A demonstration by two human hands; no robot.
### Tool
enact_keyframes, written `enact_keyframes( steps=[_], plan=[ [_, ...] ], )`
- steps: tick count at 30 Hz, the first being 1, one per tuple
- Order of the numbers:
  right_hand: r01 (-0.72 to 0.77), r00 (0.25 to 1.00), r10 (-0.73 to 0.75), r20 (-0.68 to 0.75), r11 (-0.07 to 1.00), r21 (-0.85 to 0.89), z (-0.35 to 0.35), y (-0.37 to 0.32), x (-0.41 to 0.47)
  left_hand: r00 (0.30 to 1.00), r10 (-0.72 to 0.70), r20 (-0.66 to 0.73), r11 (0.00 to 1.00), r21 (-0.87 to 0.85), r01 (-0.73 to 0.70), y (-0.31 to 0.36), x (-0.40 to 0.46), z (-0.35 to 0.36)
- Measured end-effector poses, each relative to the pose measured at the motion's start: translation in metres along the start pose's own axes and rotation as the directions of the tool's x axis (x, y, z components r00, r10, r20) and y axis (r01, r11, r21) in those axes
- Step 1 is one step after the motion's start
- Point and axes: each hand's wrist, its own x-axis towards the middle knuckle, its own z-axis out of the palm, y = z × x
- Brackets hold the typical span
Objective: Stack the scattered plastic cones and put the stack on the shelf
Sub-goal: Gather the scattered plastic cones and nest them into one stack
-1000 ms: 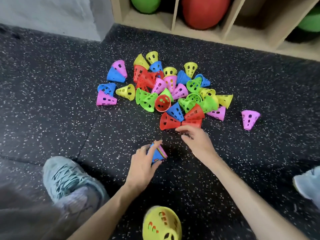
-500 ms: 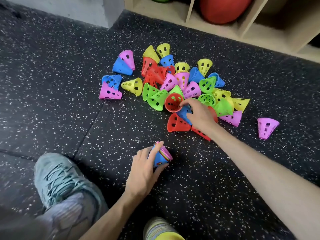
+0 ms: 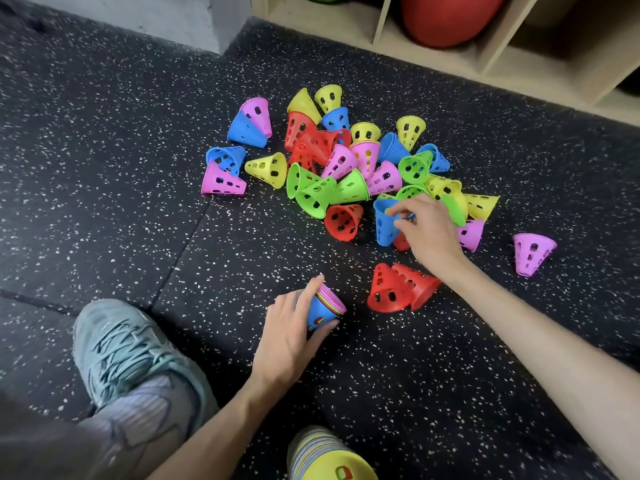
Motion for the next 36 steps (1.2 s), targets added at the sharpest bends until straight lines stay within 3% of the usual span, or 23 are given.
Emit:
enact_keyframes(
  steps=[4,6,17,23,28,36],
  plan=[
    [-0.07,0.995,0.09,-0.048,0.947,0.314,-0.009,-0.01,-0.021,0.998,-0.063,0.003,0.997,-0.039,0.063,0.005,0.0,-0.005],
    [-0.08,0.995,0.098,-0.032,0.93,0.359,-0.008,-0.019,-0.037,0.996,-0.085,0.01,0.994,-0.064,0.086,0.008,0.0,-0.007],
    [-0.106,0.988,0.045,0.146,0.892,0.439,0.025,-0.046,-0.086,0.997,-0.077,-0.005,0.996,-0.048,0.076,0.01,0.0,-0.008],
    [-0.116,0.985,0.046,0.163,0.887,0.448,0.027,-0.049,-0.091,0.996,-0.085,-0.009,0.995,-0.06,0.084,0.012,-0.001,-0.01],
    [-0.109,0.924,-0.032,0.382,0.934,0.341,0.037,-0.05,-0.103,0.996,-0.093,-0.017,0.994,-0.06,0.092,0.014,-0.001,-0.01],
    [-0.115,0.895,-0.057,0.442,0.929,0.352,0.031,-0.046,-0.109,0.995,-0.1,0.006,0.993,-0.063,0.1,0.009,0.001,-0.008]
  ],
)
